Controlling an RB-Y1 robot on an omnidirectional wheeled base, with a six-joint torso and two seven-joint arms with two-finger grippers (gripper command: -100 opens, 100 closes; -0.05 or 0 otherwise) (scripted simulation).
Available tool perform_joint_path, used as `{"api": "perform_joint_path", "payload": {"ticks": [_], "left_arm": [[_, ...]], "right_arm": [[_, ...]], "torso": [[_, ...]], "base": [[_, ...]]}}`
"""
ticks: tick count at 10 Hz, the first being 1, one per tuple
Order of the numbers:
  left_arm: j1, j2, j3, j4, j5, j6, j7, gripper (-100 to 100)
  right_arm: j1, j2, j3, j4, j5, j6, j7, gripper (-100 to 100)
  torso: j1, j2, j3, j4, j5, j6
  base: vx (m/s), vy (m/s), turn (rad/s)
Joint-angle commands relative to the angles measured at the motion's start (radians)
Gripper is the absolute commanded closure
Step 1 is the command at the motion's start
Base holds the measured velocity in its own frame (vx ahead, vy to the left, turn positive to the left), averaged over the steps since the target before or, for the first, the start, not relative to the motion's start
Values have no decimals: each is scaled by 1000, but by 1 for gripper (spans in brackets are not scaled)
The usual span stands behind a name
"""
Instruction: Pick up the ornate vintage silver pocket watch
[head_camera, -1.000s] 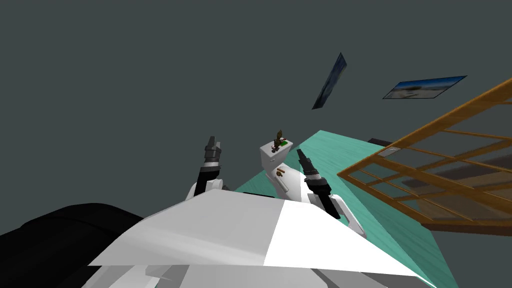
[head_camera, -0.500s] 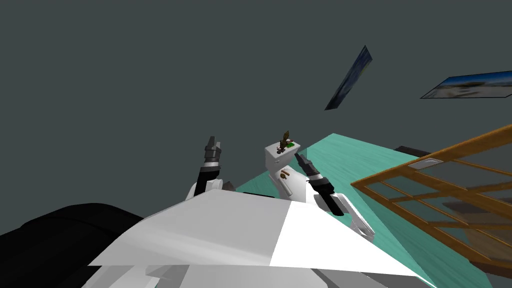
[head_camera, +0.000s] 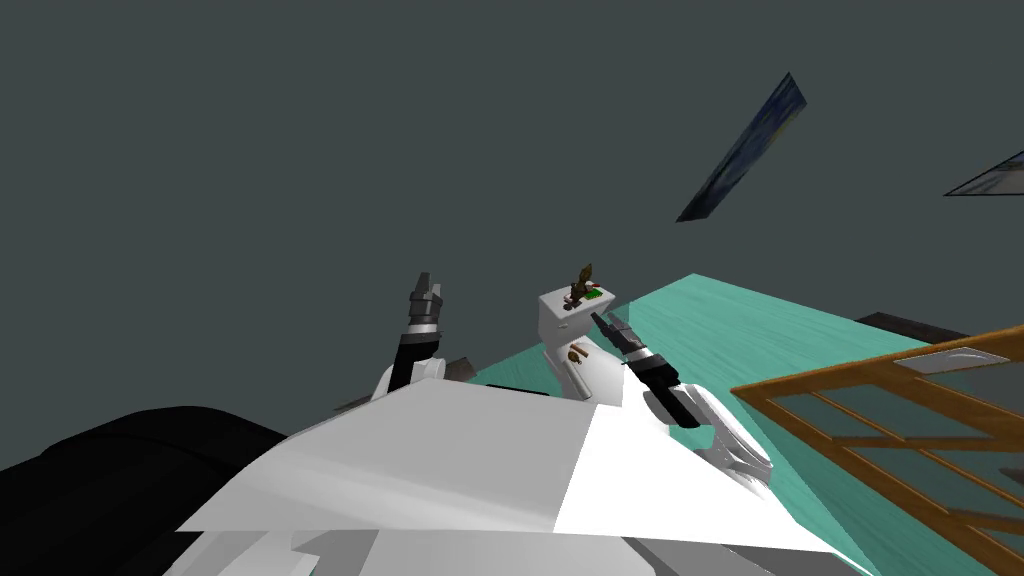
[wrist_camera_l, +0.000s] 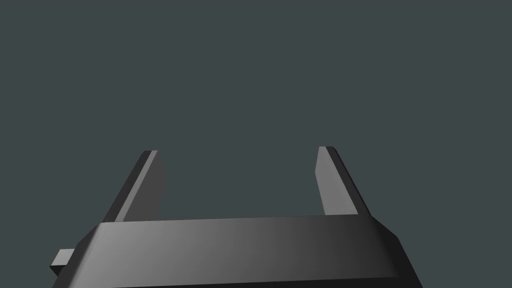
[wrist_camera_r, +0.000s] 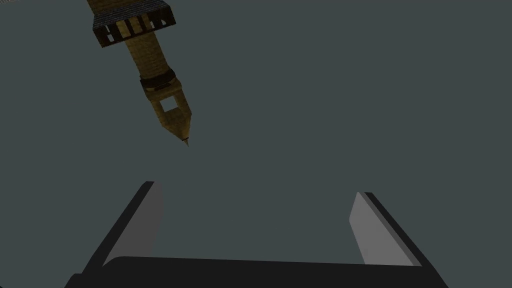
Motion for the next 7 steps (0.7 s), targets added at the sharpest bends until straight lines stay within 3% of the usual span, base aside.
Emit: {"api": "perform_joint_path", "payload": {"ticks": [1,2,3,4,5,6,7], "left_arm": [[0,0,0,0,0,0,0,0],[0,0,0,0,0,0,0,0],[0,0,0,0,0,0,0,0],[0,0,0,0,0,0,0,0],[0,0,0,0,0,0,0,0],[0,0,0,0,0,0,0,0],[0,0,0,0,0,0,0,0]], "right_arm": [[-21,-47,-25,50,50,-22,26,-100],[-21,-47,-25,79,78,-22,26,-100],[-39,-89,-46,114,108,-37,46,-100],[-39,-89,-46,157,137,-37,46,-100],[-39,-89,-46,157,154,-37,46,-100],[-57,-132,-67,207,190,-52,66,-100],[-57,-132,-67,225,219,-52,66,-100]], "torso": [[0,0,0,0,0,0],[0,0,0,0,0,-1],[0,0,0,0,0,0],[0,0,0,0,0,-2],[0,0,0,0,0,0],[0,0,0,0,0,0],[1,0,0,0,0,-1]], "base": [[-18,2,235],[-18,-2,189],[-26,11,399],[-18,0,161],[-7,0,-54],[-21,14,323],[-17,3,207]]}}
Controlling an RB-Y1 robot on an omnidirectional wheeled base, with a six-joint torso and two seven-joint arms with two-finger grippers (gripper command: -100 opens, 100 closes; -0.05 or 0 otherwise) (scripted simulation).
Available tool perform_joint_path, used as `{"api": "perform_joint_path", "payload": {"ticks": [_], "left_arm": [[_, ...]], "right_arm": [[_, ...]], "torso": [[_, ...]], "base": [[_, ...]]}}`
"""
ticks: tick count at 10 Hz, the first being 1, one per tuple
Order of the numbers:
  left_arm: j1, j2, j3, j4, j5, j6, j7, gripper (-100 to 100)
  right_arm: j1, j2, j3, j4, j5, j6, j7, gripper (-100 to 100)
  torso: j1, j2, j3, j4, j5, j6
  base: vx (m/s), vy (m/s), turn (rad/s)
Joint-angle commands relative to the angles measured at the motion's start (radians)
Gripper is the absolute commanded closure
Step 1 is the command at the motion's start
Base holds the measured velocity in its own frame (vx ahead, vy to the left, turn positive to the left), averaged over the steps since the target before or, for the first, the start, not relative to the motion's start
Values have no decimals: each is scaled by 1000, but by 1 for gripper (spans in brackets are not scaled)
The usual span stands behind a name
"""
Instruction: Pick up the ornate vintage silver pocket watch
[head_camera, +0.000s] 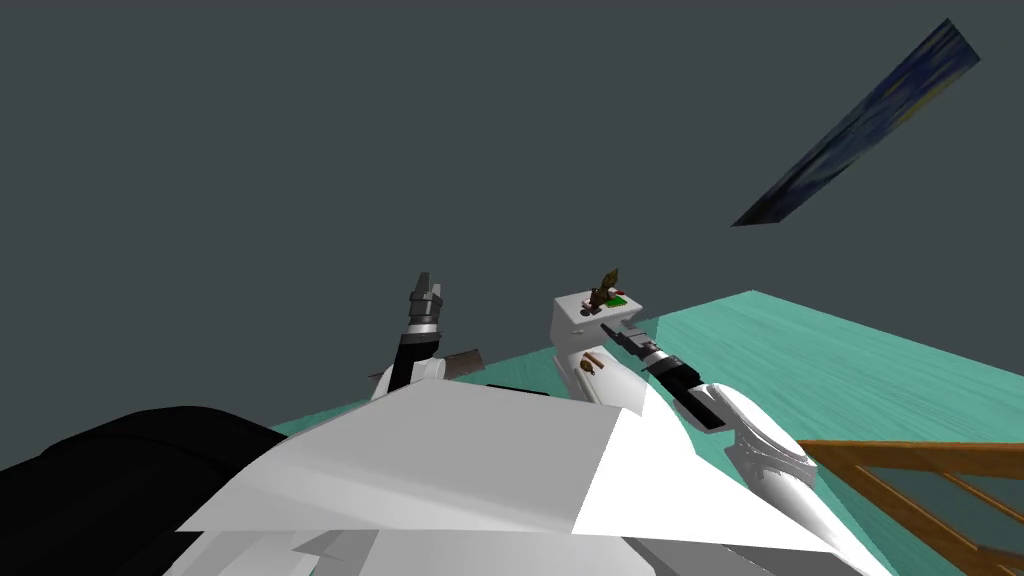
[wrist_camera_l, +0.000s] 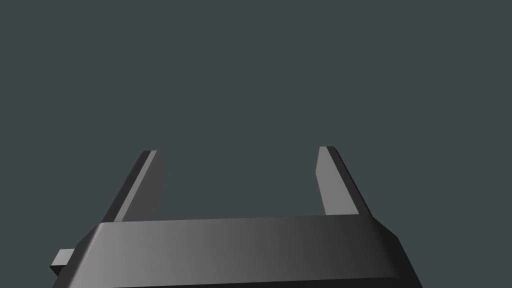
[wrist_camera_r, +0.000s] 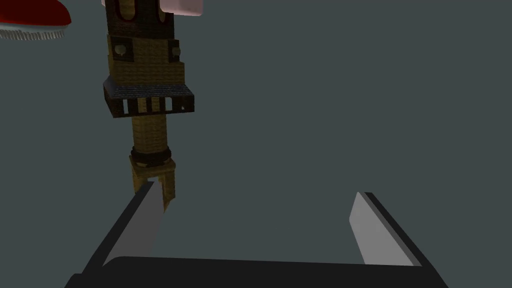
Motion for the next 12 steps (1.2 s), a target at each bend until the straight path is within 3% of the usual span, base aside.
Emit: {"api": "perform_joint_path", "payload": {"ticks": [1,3,4,5,6,8,9,12], "left_arm": [[0,0,0,0,0,0,0,0],[0,0,0,0,0,0,0,0],[0,0,0,0,0,0,0,0],[0,0,0,0,0,0,0,0],[0,0,0,0,0,0,0,0],[0,0,0,0,0,0,0,0],[0,0,0,0,0,0,0,0],[0,0,0,0,0,0,0,0]], "right_arm": [[-15,-47,-22,50,50,-14,22,-100],[-15,-47,-22,76,96,-14,22,-100],[-32,-87,-42,130,132,-29,43,-100],[-32,-87,-42,145,163,-29,43,-100],[-48,-127,-60,186,192,-45,64,-100],[-48,-127,-60,213,239,-45,64,-100],[-63,-166,-78,242,275,-60,85,-100],[-77,-204,-94,336,364,-75,106,-100]], "torso": [[0,0,0,0,0,0],[0,0,0,0,0,0],[0,0,0,0,0,1],[1,0,0,0,0,-1],[0,0,0,0,0,0],[0,0,0,0,0,0],[0,0,0,0,0,1],[1,0,0,0,0,-1]], "base": [[-20,13,320],[-14,2,73],[-19,19,270],[-18,9,217],[-26,16,322],[-14,5,108],[-19,19,338],[-22,13,242]]}}
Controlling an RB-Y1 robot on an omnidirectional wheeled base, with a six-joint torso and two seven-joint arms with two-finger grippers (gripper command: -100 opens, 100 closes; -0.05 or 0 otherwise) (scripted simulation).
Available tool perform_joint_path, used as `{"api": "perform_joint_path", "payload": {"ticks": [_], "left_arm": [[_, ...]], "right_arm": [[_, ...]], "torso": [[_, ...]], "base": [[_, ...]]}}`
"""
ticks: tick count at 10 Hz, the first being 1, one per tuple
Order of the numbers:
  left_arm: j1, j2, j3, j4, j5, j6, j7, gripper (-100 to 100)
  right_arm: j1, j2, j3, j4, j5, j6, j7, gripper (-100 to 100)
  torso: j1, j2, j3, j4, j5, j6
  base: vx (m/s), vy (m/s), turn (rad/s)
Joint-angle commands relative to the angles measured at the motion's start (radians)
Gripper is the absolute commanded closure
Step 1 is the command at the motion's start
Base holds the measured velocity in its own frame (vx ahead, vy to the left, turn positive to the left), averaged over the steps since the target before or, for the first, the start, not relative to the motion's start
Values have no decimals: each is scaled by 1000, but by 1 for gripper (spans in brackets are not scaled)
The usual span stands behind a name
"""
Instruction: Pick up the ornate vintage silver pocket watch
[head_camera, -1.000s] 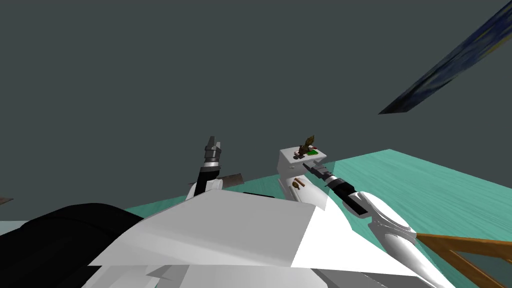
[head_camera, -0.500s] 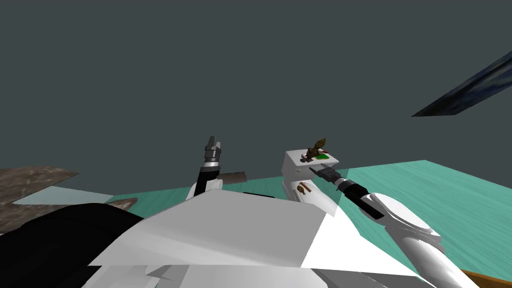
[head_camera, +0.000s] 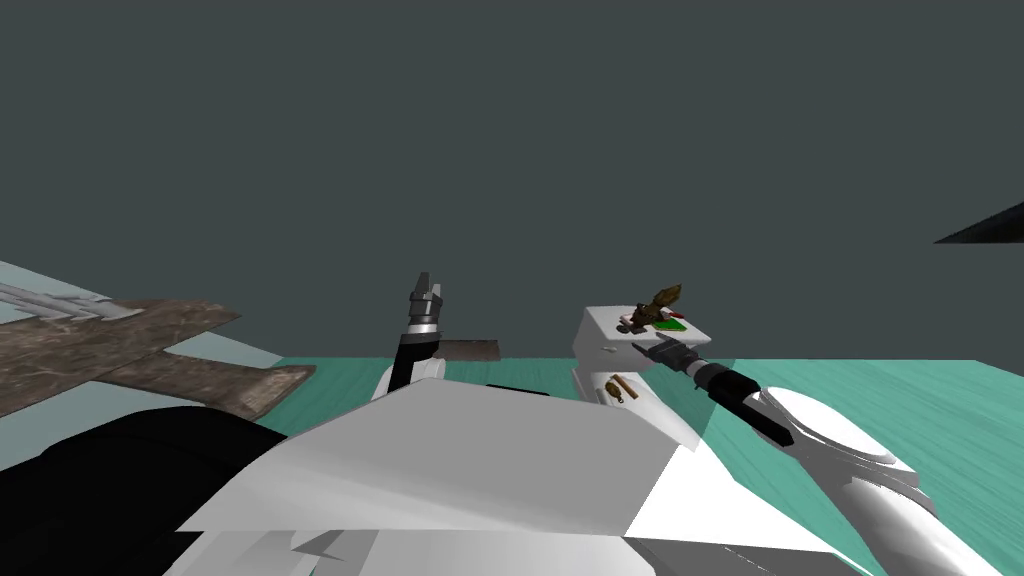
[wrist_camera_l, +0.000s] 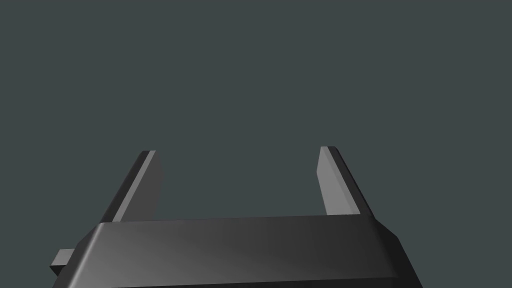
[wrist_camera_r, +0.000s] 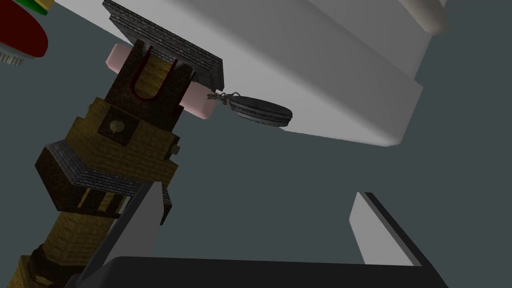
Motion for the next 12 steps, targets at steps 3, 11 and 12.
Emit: {"api": "perform_joint_path", "payload": {"ticks": [3,11,12], "left_arm": [[0,0,0,0,0,0,0,0],[0,0,0,0,0,0,0,0],[0,0,0,0,0,0,0,0]], "right_arm": [[-14,-43,-18,91,102,-18,24,-100],[-58,-175,-68,303,338,-73,103,-100],[-58,-175,-68,332,365,-73,103,-100]], "torso": [[1,0,0,0,0,-2],[0,0,0,0,0,0],[1,0,0,0,0,-1]], "base": [[-14,15,166],[-19,21,220],[-16,21,152]]}}
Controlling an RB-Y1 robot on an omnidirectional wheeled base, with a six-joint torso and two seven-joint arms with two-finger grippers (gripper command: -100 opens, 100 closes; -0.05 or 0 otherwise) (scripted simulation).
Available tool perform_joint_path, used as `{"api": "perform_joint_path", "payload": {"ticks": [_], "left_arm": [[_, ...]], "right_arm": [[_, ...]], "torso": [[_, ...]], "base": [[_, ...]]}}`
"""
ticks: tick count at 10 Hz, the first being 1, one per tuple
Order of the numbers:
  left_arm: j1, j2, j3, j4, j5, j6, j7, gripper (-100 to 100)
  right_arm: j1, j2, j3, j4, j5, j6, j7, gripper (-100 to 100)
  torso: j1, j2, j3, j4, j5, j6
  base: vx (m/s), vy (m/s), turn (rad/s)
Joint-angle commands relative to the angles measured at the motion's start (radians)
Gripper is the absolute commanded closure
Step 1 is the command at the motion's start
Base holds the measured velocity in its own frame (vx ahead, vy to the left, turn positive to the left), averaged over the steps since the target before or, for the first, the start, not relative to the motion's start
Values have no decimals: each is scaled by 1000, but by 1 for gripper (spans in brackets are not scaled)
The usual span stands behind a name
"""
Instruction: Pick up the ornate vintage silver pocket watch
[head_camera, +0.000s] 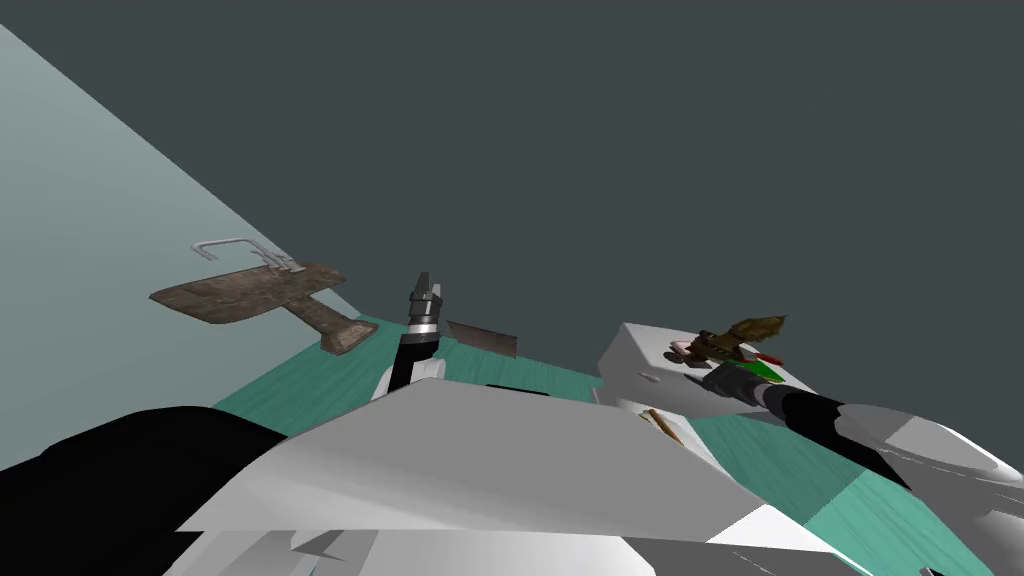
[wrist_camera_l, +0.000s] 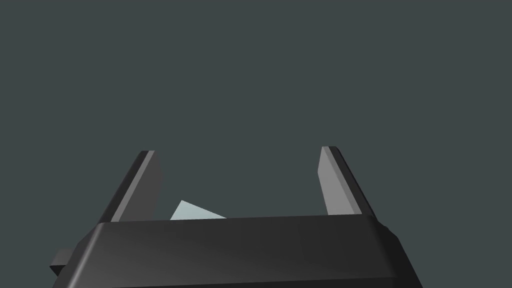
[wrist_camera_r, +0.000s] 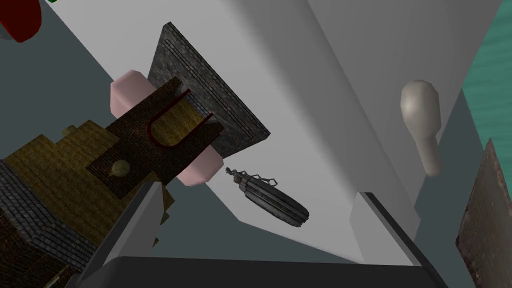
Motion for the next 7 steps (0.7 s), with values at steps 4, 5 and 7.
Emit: {"api": "perform_joint_path", "payload": {"ticks": [4,5,7], "left_arm": [[0,0,0,0,0,0,0,0],[0,0,0,0,0,0,0,0],[0,0,0,0,0,0,0,0]], "right_arm": [[-12,-60,-19,110,138,-26,36,-100],[-18,-84,-26,143,175,-38,53,-100],[-23,-106,-31,208,232,-50,70,-100]], "torso": [[0,-2,-1,0,0,-4],[-1,-3,-2,0,0,-3],[-1,-4,-2,0,0,-2]], "base": [[-16,29,227],[-13,26,301],[-7,29,195]]}}
